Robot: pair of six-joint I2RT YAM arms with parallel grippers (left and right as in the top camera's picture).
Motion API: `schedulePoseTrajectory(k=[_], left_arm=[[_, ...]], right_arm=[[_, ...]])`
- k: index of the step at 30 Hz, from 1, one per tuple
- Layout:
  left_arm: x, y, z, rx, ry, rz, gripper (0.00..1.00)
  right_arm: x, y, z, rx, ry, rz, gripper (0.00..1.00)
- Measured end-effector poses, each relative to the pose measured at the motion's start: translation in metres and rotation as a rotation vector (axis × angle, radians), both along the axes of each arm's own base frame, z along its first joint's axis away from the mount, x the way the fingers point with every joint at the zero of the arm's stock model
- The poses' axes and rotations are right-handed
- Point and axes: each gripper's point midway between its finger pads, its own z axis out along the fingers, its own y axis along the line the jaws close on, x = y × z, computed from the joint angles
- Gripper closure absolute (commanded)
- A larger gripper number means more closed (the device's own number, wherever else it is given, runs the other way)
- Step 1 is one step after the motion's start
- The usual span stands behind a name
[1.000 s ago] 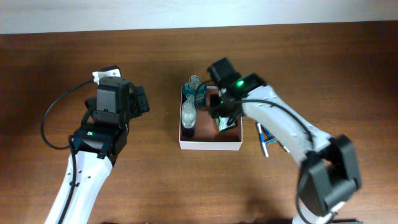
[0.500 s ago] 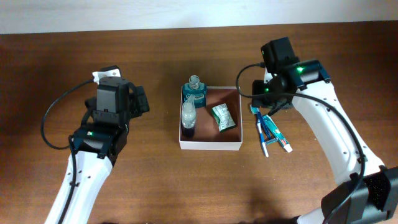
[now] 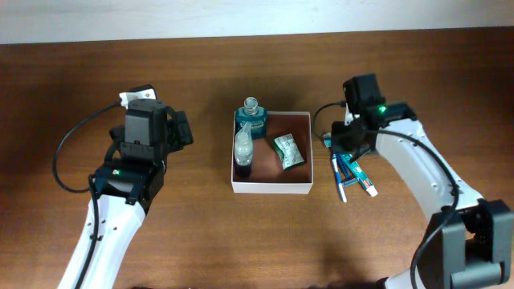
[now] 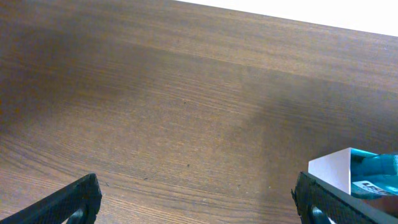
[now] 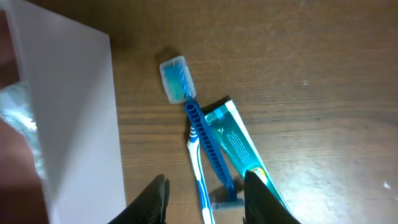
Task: Pack container
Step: 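Move the right gripper back down onto the uncapped blue toothbrush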
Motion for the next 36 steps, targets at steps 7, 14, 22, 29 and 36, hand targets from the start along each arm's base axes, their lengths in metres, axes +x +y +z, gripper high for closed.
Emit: schedulePoseTrajectory(k=[7, 14, 22, 29, 36], left_arm=[[0.0, 0.0, 0.0, 0.0, 0.0, 0.0, 0.01], [0.0, 0.0, 0.0, 0.0, 0.0, 0.0, 0.0], [0.0, 0.0, 0.0, 0.0, 0.0, 0.0, 0.0], [0.0, 0.0, 0.0, 0.0, 0.0, 0.0, 0.01], [0.0, 0.0, 0.0, 0.0, 0.0, 0.0, 0.01]], right_arm=[[-0.003, -0.001, -0.034, -0.018, -0.032, 0.073, 0.67], [-0.001, 0.0, -0.046, -0.025, -0.067, 0.106, 0.67], [-0.009, -0.002, -0.059, -0.027, -0.062, 0.113, 0.69], [-0.009, -0.002, -0.061, -0.029, -0.063, 0.12, 0.76], [-0.007, -0.001, -0.063, -0.029, -0.068, 0.121, 0.75]])
